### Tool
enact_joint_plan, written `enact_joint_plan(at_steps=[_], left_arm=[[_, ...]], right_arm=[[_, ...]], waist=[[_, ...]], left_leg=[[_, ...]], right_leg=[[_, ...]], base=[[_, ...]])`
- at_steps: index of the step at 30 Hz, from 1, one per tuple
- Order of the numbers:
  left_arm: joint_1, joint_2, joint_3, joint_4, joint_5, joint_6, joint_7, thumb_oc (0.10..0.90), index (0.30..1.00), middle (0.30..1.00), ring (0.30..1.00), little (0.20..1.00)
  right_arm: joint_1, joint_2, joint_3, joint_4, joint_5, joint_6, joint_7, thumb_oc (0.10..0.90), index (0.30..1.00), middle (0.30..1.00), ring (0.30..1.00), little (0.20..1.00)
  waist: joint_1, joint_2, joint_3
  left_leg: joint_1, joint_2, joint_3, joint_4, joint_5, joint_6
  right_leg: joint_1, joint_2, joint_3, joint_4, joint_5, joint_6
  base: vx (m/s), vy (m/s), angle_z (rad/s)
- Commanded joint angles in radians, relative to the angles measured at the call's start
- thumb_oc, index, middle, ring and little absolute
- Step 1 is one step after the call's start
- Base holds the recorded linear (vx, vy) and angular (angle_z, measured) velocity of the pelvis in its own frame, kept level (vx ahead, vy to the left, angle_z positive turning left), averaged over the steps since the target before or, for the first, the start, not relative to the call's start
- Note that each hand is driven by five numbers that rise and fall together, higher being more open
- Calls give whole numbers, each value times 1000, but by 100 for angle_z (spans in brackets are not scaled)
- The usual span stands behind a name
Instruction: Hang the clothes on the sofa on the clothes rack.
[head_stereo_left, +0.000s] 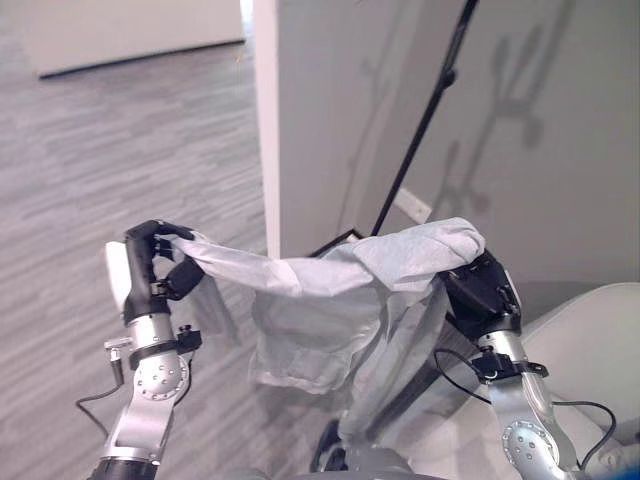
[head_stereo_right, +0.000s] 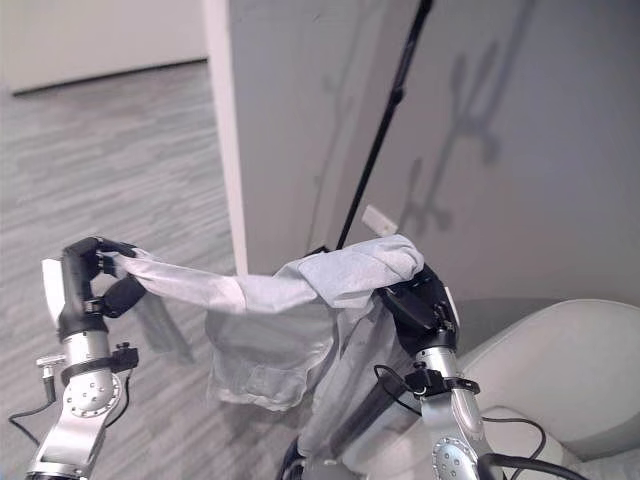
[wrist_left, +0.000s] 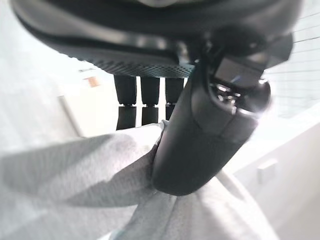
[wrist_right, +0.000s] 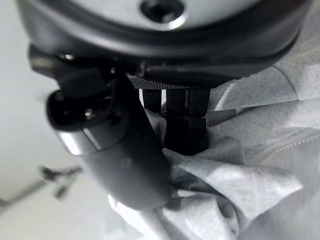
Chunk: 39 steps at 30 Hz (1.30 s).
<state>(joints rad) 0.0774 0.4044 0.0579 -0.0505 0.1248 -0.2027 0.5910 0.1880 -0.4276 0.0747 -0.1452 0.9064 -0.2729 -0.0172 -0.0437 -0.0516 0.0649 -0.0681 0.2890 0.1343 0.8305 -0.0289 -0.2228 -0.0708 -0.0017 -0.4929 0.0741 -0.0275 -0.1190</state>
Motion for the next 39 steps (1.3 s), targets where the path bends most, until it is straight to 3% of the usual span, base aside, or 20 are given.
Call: enact_joint_plan(at_steps=[1, 3, 4, 5, 6, 9, 10, 14, 16, 17, 20, 25, 26, 27, 28, 30, 32, 35, 37, 39], left_arm=[[-91, 87, 79, -74, 31, -109, 100, 400, 300, 300, 300, 300], [-88, 88, 107, -84, 39, -108, 118, 400, 300, 300, 300, 300], [-65, 81, 140, -76, 46, -108, 141, 400, 300, 300, 300, 300], [-58, 77, 149, -70, 50, -109, 147, 400, 300, 300, 300, 300], [-37, 68, 176, -46, 43, -114, 164, 400, 300, 300, 300, 300], [-36, 77, 171, -42, 58, -112, 159, 400, 300, 300, 300, 300], [-21, 81, 175, -57, 85, -114, 136, 400, 300, 300, 300, 300], [-49, 100, 157, -100, 120, -121, 121, 400, 300, 300, 300, 300], [-98, 125, 146, -110, 130, -113, 133, 400, 300, 300, 300, 300], [-100, 125, 146, -109, 131, -113, 133, 400, 300, 300, 300, 300], [-159, 127, 122, -159, 147, -111, 145, 400, 300, 300, 300, 300], [-159, 127, 121, -159, 147, -111, 145, 400, 300, 300, 300, 300], [-196, 129, 79, -192, 158, -109, 176, 400, 300, 300, 300, 300], [-204, 127, 81, -198, 162, -106, 185, 400, 300, 300, 300, 300], [-198, 129, 96, -251, 180, -108, 196, 400, 300, 300, 300, 300], [-183, 130, 117, -281, 175, -107, 202, 400, 300, 300, 300, 300], [-182, 130, 159, -296, 172, -109, 233, 400, 300, 300, 300, 300], [-198, 141, 187, -294, 218, -99, 268, 400, 300, 300, 300, 300], [-201, 171, 252, -290, 261, -80, 308, 400, 300, 300, 300, 300], [-218, 186, 289, -268, 256, -75, 342, 400, 300, 300, 300, 300]], right_arm=[[-92, -15, -14, -23, -83, -108, -38, 400, 300, 300, 300, 300], [-104, -33, -15, -18, -139, -94, -56, 400, 300, 300, 300, 300], [-109, -42, -24, -17, -199, -84, -80, 400, 300, 300, 300, 300], [-114, -39, -28, -16, -218, -81, -91, 400, 300, 300, 300, 300], [-143, -36, -60, 0, -308, -90, -165, 400, 300, 300, 300, 300], [-153, -35, -91, -9, -374, -101, -222, 400, 300, 300, 300, 300], [-129, -43, -155, -66, -528, -96, -271, 400, 300, 300, 300, 300], [-109, -23, -219, -126, -657, -88, -326, 400, 300, 300, 300, 300], [-139, -1, -242, -171, -781, -72, -392, 400, 300, 300, 300, 300], [-140, 1, -241, -174, -786, -69, -395, 400, 300, 300, 300, 300], [-196, 8, -256, -202, -960, -34, -499, 400, 300, 300, 300, 300], [-196, 8, -256, -202, -960, -33, -499, 400, 300, 300, 300, 300], [-242, 24, -265, -236, -1076, -13, -592, 400, 300, 300, 300, 300], [-252, 30, -268, -246, -1104, -3, -620, 400, 300, 300, 300, 300], [-277, 28, -289, -280, -1164, 27, -669, 400, 300, 300, 300, 300], [-283, 27, -314, -287, -1197, 56, -708, 400, 300, 300, 300, 300], [-284, 17, -373, -292, -1305, 128, -778, 400, 300, 300, 300, 300], [-288, 8, -415, -282, -1345, 169, -810, 400, 300, 300, 300, 300], [-302, -44, -470, -238, -1393, 205, -843, 400, 300, 300, 300, 300], [-328, -93, -479, -191, -1387, 207, -842, 400, 300, 300, 300, 300]], waist=[[22, -72, -20], [46, -70, -12], [75, -69, 1], [84, -63, 3], [114, -39, 18], [119, -26, 26], [113, -10, 4], [98, -19, -20], [75, -16, -39], [78, -17, -38], [63, -1, -36], [67, -4, -36], [35, 39, -28], [40, 47, -23], [58, 43, -30], [61, 38, -37], [71, 38, -53], [70, 25, -63], [92, -11, -86], [99, -21, -108]], left_leg=[[19, 8, 144, -194, -115, 114], [-4, -30, 115, -334, -158, 139], [-49, -103, 5, -520, -93, 139], [-50, -135, -67, -626, -33, 128], [-96, -180, -247, -764, 59, 101], [-109, -173, -251, -813, 101, 97], [-85, -165, -228, -806, 108, 108], [-70, -198, -199, -770, 78, 143], [-30, -226, -158, -767, 44, 193], [-29, -228, -154, -768, 43, 196], [28, -261, -111, -767, 5, 248], [28, -262, -106, -767, 4, 248], [103, -277, -76, -767, -35, 295], [119, -283, -58, -773, -41, 305], [136, -292, -28, -806, -52, 296], [132, -276, -39, -821, -47, 276], [132, -239, -54, -833, -53, 245], [146, -232, -58, -842, -63, 227], [154, -220, -55, -843, -66, 206], [160, -194, -59, -851, -63, 184]], right_leg=[[113, -63, 30, -148, 21, 157], [121, -73, 82, -147, 12, 170], [121, -77, 133, -137, 14, 163], [126, -70, 160, -128, 6, 161], [161, -35, 251, -109, -37, 153], [183, -24, 285, -95, -65, 152], [207, -31, 313, -67, -93, 168], [200, -63, 340, 13, -116, 183], [163, -87, 354, 120, -114, 212], [158, -89, 357, 130, -119, 214], [88, -124, 352, 319, -68, 259], [82, -126, 357, 326, -72, 259], [18, -151, 282, 532, 19, 273], [0, -186, 238, 561, 32, 272], [-10, -267, 133, 458, -3, 256], [-4, -294, 112, 336, -5, 253], [0, -363, 122, 191, 76, 280], [25, -357, 167, 101, 111, 296], [60, -319, 182, 44, 94, 309], [78, -285, 178, -3, 82, 311]], base=[[141, 183, -70], [138, 261, -95], [170, 345, -88], [362, 468, -151], [322, 279, -155], [272, 316, -151], [201, 293, -119], [250, 323, -58], [184, 302, -60], [171, 308, -35], [113, 242, -31], [49, 96, -12], [219, 438, 2], [300, 462, 2], [132, 40, -44], [118, -225, -71], [130, -282, 10], [190, -185, 28], [171, -206, -1], [170, -223, 1]])
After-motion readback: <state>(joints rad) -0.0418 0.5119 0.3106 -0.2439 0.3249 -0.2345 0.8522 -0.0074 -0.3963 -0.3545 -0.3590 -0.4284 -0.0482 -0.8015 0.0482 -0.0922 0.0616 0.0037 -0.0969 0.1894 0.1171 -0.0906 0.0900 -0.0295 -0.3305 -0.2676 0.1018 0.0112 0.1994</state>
